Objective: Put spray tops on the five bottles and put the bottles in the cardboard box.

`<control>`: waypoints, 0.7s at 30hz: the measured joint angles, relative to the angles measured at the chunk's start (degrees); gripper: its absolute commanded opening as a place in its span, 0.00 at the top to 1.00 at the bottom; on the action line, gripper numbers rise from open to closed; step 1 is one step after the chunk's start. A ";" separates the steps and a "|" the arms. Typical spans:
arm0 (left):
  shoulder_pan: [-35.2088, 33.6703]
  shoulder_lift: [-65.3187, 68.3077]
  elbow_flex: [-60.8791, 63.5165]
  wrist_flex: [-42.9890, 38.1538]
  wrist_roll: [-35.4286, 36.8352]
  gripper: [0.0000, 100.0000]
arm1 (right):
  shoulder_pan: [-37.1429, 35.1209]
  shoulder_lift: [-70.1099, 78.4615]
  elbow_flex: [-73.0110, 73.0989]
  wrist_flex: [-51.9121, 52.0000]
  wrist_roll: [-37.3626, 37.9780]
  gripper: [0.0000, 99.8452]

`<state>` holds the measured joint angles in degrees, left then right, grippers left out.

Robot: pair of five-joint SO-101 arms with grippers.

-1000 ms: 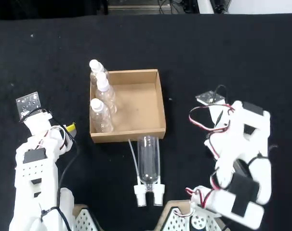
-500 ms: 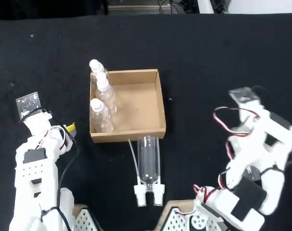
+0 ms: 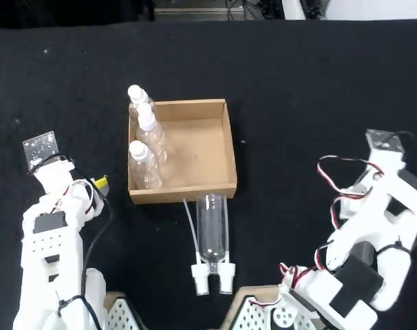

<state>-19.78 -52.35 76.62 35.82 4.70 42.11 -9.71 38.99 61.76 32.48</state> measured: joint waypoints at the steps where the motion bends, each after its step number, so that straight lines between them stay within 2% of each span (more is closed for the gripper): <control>1: 0.00 0.00 0.00 0.00 0.00 0.74 | -0.62 0.00 0.00 0.00 0.09 0.67; 3: 0.00 0.00 0.00 0.00 0.00 0.74 | -1.93 0.35 0.00 0.00 0.62 0.62; 10: 0.00 0.00 0.00 0.00 0.00 0.74 | -3.96 5.36 -0.79 0.09 6.86 0.62; 16: 0.00 0.00 0.00 0.00 0.00 0.74 | -2.55 10.73 -7.82 0.18 7.38 0.70; 21: 0.00 0.00 0.00 0.00 0.00 0.74 | -2.02 18.11 -10.02 0.18 7.38 0.71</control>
<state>-19.78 -52.35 76.62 35.82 4.70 40.09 8.40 28.97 61.93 39.87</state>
